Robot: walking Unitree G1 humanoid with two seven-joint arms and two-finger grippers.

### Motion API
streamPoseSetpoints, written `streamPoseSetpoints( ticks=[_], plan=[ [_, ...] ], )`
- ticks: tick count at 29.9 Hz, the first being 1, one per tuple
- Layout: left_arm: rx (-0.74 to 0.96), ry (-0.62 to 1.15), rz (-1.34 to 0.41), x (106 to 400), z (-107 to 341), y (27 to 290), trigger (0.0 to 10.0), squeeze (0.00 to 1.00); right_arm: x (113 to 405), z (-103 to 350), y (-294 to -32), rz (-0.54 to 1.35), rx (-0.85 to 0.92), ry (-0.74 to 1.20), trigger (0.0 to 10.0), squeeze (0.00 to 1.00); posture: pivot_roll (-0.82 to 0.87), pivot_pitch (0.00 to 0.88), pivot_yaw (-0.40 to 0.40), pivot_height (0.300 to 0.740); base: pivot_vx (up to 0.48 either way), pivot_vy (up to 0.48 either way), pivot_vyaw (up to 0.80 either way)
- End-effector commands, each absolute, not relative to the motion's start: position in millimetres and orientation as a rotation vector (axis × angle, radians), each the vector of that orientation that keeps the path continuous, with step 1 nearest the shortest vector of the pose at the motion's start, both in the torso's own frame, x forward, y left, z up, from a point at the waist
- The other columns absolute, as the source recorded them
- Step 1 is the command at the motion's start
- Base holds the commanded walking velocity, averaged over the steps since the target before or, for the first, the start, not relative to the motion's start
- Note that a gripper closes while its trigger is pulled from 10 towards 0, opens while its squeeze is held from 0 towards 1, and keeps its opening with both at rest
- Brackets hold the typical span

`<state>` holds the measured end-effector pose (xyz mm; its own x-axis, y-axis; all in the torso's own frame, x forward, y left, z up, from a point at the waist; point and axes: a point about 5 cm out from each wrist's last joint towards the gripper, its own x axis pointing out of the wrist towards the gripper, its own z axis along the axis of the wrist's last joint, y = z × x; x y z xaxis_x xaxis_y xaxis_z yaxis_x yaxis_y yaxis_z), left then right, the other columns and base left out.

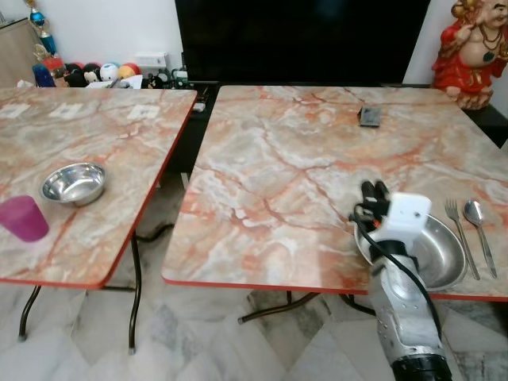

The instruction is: Setting the table

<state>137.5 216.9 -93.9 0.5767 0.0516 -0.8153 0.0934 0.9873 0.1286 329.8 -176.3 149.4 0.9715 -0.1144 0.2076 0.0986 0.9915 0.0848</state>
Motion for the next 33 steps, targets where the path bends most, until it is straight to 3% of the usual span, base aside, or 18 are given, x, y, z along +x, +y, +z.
streamPoseSetpoints(
  ticks=[1,12,27,33],
  plan=[
    [0.168,0.976,-0.01,128,-95,226,10.0,0.0,332,154,-167,-0.08,0.089,-0.229,10.0,0.0,0.02,0.068,-0.018,0.74,0.0,0.458,0.0],
    [0.168,1.005,0.007,105,-97,241,10.0,0.0,335,155,-162,-0.072,0.095,-0.228,10.0,0.0,0.03,0.073,-0.018,0.74,0.0,0.461,0.0],
    [0.164,0.941,-0.046,150,-94,191,10.0,0.0,336,152,-158,-0.063,0.101,-0.213,10.0,0.0,0.03,0.077,-0.018,0.74,0.0,0.461,0.0],
    [0.164,0.952,-0.043,151,-94,191,10.0,0.0,337,153,-157,-0.06,0.104,-0.211,10.0,0.0,0.03,0.078,-0.019,0.74,0.0,0.437,0.0]
  ],
)
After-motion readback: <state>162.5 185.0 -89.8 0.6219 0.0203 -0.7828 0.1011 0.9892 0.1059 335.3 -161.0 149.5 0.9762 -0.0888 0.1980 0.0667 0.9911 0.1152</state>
